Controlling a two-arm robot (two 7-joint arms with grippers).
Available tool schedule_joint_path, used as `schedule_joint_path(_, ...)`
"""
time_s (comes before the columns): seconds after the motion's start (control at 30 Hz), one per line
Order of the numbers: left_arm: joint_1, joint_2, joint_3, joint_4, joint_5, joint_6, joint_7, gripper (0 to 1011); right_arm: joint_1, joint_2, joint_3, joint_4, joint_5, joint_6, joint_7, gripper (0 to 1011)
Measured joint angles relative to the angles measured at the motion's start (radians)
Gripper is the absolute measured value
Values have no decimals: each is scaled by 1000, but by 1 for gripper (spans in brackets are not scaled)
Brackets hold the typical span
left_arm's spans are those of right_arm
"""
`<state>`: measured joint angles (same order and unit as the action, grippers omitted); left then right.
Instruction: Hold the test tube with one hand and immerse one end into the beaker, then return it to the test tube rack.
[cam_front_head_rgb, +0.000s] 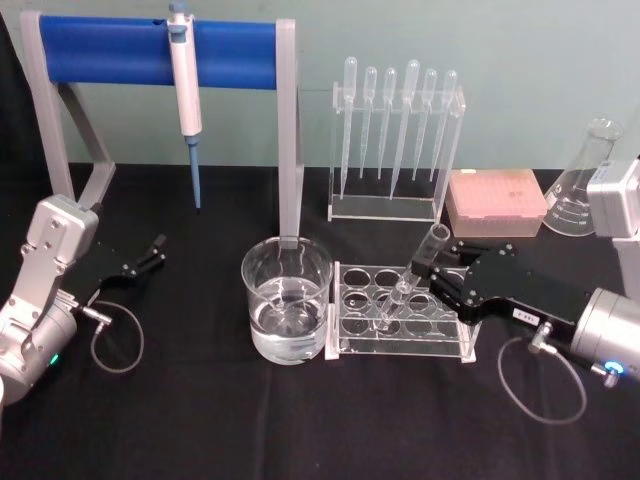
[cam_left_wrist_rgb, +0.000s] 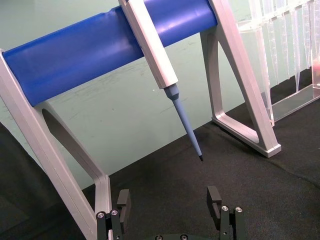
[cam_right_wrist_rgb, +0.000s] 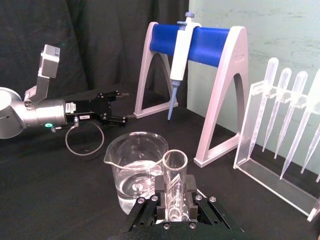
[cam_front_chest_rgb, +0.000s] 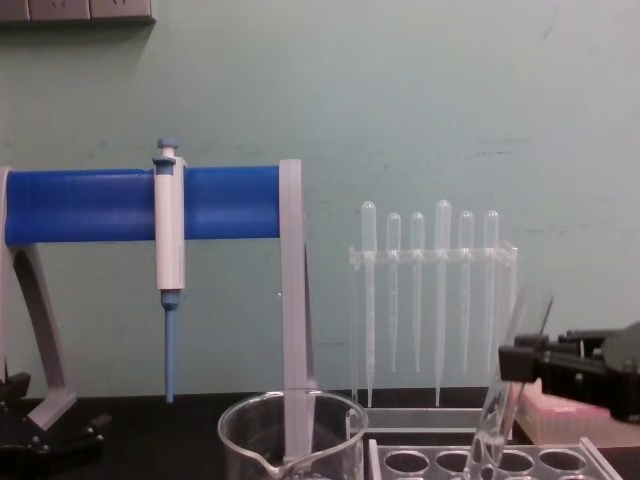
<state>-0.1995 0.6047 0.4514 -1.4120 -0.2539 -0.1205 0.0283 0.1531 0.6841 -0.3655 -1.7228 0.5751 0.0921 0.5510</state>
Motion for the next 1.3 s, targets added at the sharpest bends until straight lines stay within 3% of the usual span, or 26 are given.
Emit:
schedule_joint_path(0.27, 0, 0, 0, 0, 0, 0, 0, 1000, 38, 41, 5, -48, 15, 66, 2, 238)
schedule_joint_path(0.6, 0, 0, 0, 0, 0, 0, 0, 1000, 106, 85, -17, -78, 29, 150, 11, 238)
schedule_joint_path(1.3, 0, 0, 0, 0, 0, 0, 0, 1000, 220, 137, -42, -111, 84, 215, 25, 238)
